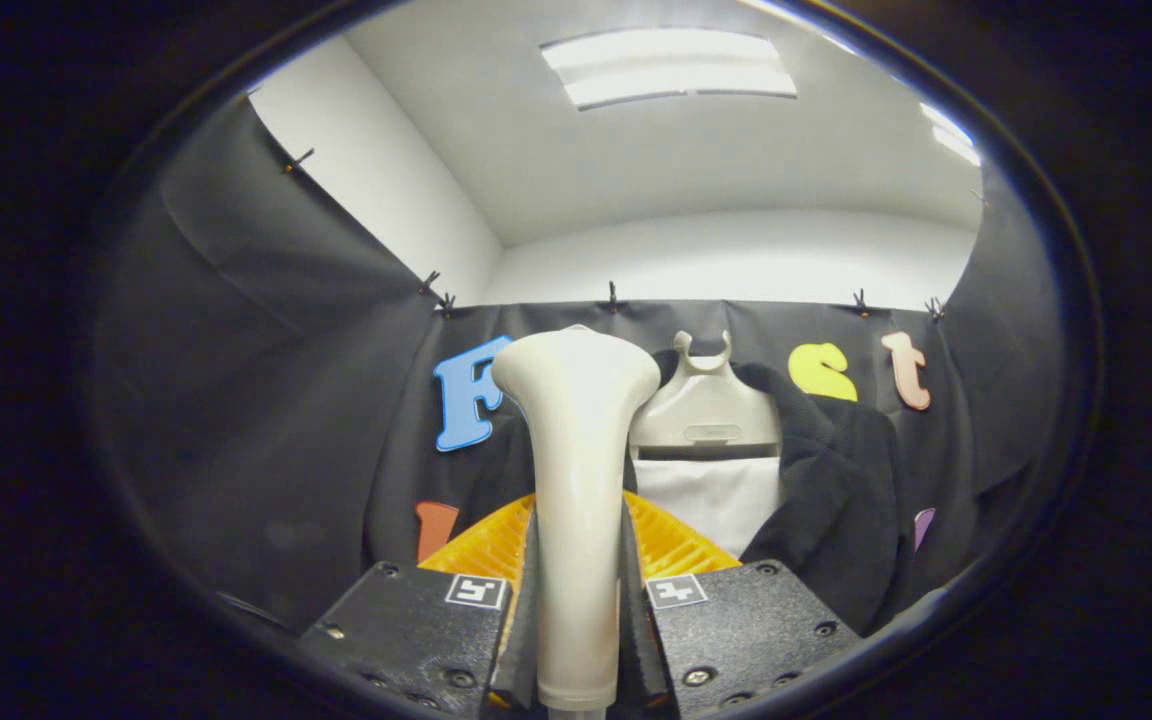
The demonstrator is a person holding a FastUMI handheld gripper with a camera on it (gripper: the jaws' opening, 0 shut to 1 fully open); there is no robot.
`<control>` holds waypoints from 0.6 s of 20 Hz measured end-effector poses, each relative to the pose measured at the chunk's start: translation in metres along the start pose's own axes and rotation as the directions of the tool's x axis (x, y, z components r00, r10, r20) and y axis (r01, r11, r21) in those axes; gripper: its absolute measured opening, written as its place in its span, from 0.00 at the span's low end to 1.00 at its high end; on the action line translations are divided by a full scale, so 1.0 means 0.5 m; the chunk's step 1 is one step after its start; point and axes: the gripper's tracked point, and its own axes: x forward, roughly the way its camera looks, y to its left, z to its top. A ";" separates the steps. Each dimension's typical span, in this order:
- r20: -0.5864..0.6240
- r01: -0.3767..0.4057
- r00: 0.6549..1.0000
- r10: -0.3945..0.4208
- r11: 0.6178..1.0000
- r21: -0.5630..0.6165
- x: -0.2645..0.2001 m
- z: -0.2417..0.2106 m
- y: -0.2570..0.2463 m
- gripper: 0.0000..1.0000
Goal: Iron the clothes twice with a garment steamer, once on the left side and once on the right side.
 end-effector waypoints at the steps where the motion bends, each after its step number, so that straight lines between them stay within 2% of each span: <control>1: -0.006 0.019 1.000 -0.019 1.000 -0.005 0.007 -0.008 0.000 0.38; 7: -0.073 0.080 0.994 -0.083 0.996 -0.036 -0.016 -0.095 -0.008 0.38; 12: -0.129 0.095 0.987 -0.099 0.995 -0.033 -0.060 -0.149 -0.013 0.38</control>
